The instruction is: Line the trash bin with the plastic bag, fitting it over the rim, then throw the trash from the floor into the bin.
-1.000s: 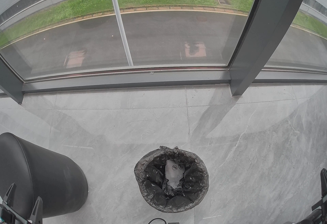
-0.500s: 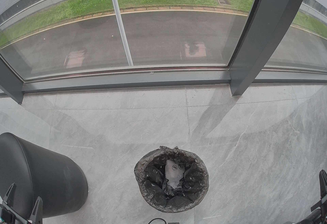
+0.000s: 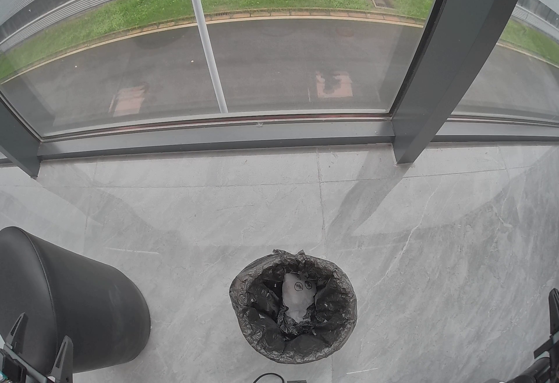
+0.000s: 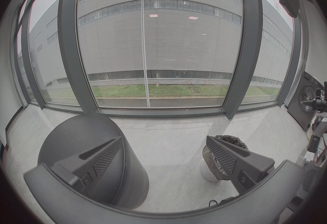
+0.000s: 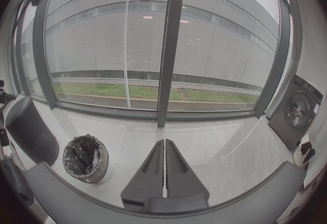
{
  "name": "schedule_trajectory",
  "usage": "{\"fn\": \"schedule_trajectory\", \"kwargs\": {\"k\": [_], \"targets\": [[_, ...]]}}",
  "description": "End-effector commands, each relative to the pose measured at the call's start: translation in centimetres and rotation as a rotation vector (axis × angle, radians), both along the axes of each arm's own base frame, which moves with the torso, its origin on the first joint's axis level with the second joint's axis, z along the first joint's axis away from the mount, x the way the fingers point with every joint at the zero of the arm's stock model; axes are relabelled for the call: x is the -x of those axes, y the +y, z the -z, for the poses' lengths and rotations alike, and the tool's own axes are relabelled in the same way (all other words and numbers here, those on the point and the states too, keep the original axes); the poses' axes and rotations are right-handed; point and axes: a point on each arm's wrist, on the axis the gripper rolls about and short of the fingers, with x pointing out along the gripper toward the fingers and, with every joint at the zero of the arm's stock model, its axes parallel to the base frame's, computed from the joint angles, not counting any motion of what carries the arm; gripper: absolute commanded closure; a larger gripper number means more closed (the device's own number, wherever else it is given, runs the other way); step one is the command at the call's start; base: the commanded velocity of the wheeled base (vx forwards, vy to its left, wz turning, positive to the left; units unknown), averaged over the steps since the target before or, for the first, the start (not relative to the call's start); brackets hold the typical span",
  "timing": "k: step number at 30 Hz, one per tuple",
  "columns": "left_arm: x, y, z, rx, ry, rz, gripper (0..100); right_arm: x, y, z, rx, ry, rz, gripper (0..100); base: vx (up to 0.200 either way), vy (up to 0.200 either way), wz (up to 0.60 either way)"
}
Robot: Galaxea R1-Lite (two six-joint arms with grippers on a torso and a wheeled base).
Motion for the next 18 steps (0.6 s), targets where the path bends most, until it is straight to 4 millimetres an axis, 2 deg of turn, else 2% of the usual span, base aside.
{"fn": "schedule_trajectory", "kwargs": {"k": [1,12,18], "targets": [[0.0,0.0,0.53,0.001,0.001,0.0,0,0.02,-0.02,0.33,-0.021,-0.005,0.009,100,0.0,0.0,0.0],[0.0,0.0,0.53,0.001,0.001,0.001,0,-0.01,0.02,0.42,0.033,-0.002,-0.005,100,0.0,0.0,0.0],[0.0,0.0,0.51,0.001,-0.001,0.0,0,-0.05,0.23,0.94,-0.038,0.044,-0.101,100,0.0,0.0,0.0]]}}
